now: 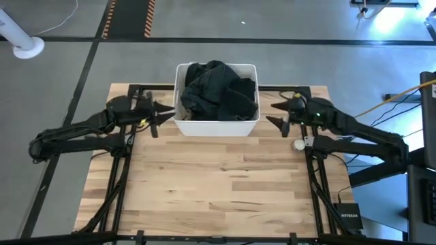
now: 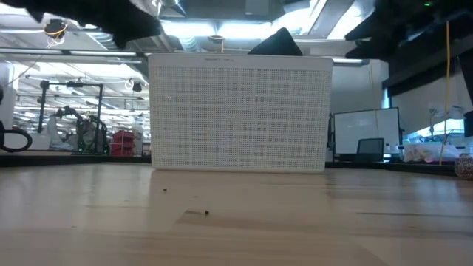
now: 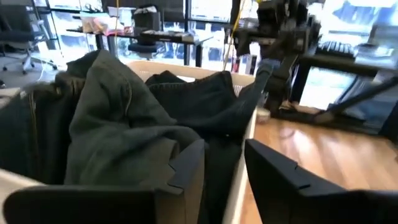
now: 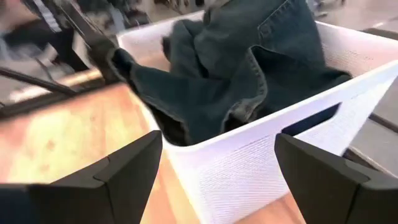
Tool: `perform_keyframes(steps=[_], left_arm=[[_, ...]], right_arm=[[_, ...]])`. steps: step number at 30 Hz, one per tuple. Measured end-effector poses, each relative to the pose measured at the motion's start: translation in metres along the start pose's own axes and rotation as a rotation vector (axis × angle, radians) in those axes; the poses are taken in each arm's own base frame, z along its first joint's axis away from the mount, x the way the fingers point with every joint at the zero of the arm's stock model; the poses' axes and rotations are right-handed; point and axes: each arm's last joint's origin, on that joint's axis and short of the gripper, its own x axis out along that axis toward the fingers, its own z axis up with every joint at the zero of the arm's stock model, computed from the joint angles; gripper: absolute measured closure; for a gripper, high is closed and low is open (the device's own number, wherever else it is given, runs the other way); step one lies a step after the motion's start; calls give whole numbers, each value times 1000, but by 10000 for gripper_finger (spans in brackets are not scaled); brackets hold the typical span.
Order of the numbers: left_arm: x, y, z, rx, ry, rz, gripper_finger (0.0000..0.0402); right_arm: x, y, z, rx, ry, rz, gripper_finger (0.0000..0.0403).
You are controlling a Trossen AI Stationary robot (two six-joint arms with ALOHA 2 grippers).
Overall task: Sort clothes
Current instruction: Return to Home Position
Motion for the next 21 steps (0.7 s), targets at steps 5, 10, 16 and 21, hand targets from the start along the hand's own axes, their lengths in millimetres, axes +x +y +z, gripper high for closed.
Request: perform_keyframes(steps=[5, 10, 16, 21], left_arm=[[-7, -1, -25, -84, -2, -8, 291], [-11, -3, -45, -125, -28, 1, 293], [-16, -8, -72, -161, -28, -5, 330], [-17, -17, -95, -177, -6, -75, 369]], right_arm=[[-14, -2, -20, 33, -69, 23, 75], [-23, -5, -35, 42, -126, 13, 120], [-25, -8, -51, 94, -149, 5, 215], [-18, -10, -70, 101, -113, 7, 302]])
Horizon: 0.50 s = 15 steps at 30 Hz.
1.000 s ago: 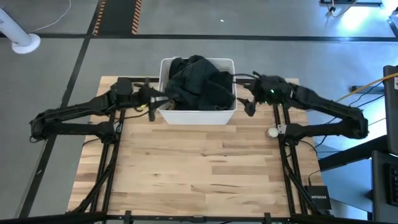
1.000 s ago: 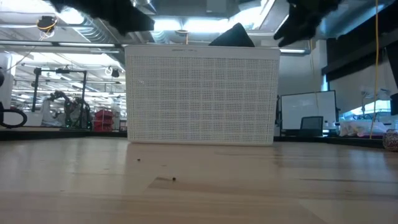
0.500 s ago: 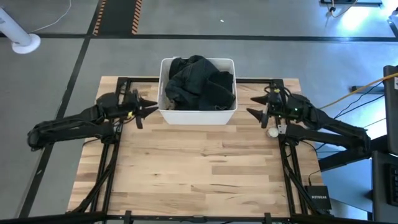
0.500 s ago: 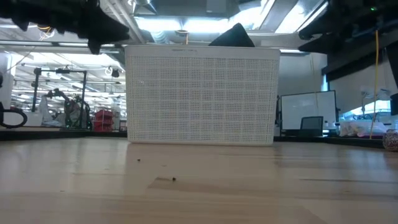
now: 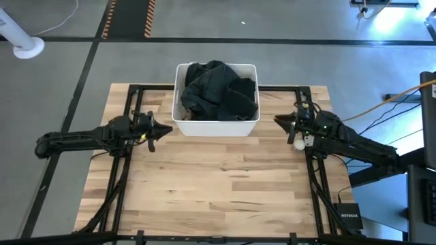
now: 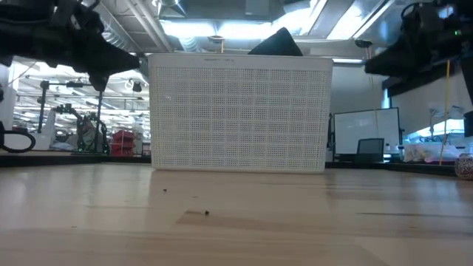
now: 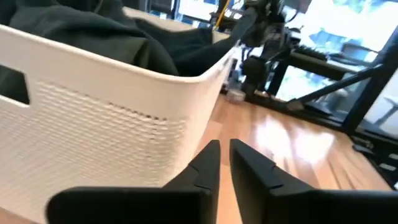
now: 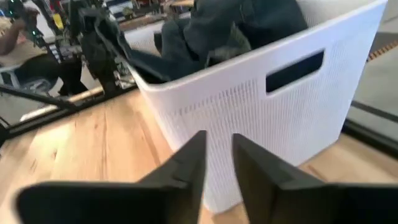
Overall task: Sort clothes
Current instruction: Return to Home Position
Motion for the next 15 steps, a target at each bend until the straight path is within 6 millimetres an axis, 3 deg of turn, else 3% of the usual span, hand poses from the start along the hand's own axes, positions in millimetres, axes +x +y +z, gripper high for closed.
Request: perform_keyframes(steps=[6, 15], left_arm=[[-5, -3, -9, 34, -72, 0, 399], [-9, 0, -20, 31, -86, 21, 395]], right_arm=[[5, -3, -16, 2, 29, 39, 393], [12, -8, -41, 4, -26, 69, 364]])
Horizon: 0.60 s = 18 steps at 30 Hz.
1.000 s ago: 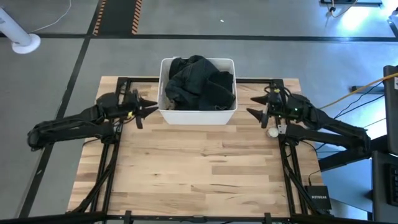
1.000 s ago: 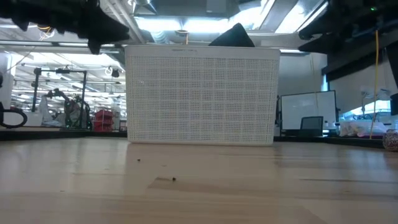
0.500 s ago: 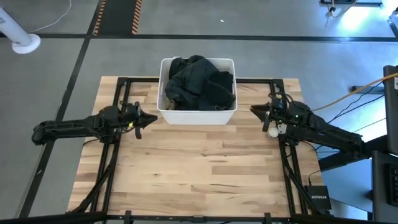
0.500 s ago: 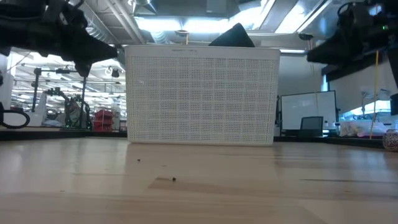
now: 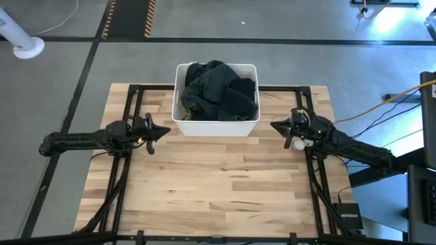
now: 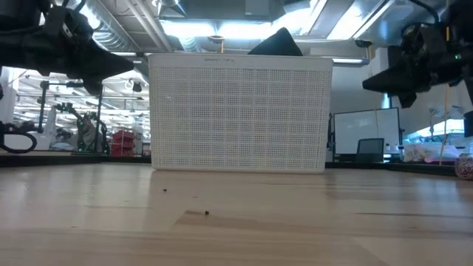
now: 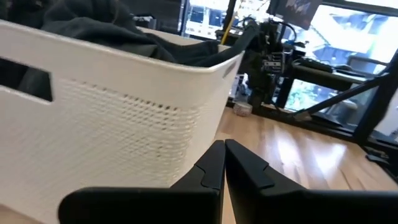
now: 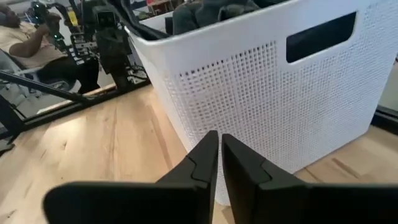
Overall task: Sort clothes
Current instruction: Return to Home Position
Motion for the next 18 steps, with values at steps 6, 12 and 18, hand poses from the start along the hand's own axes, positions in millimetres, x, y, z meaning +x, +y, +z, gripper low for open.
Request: perform_keyframes(steps=[6, 12, 18], left_arm=[[-2, 2, -7, -14, -10, 14, 394], [-3, 4, -11, -30, 17, 37, 394], [-3, 4, -11, 33, 15, 48, 394]], right_arm=[[2, -3, -11, 5, -57, 16, 387], [2, -3, -12, 2, -94, 33, 393], [4, -3, -14, 14, -115, 37, 368]])
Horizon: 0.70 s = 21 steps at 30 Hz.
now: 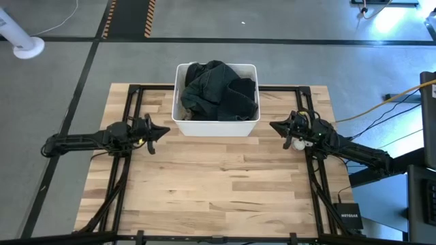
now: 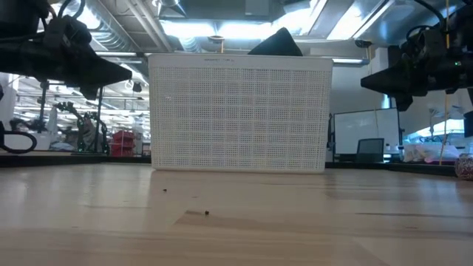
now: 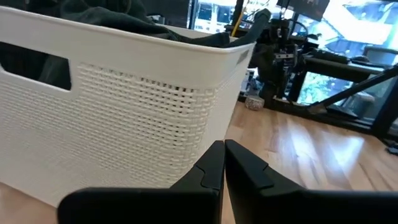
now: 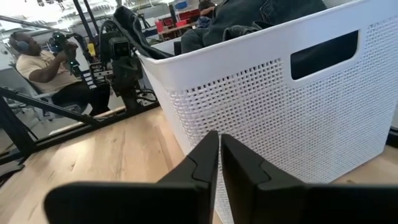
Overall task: Sort clothes
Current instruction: Return to Home Position
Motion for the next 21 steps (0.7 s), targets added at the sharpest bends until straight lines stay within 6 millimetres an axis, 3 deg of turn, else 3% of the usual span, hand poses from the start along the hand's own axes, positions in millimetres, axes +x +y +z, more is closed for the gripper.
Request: perform_keyframes(steps=[21], left_arm=[[0, 1, 0, 42, 0, 5, 387]], right_arm=[[0, 0, 0, -4, 2, -6, 368]])
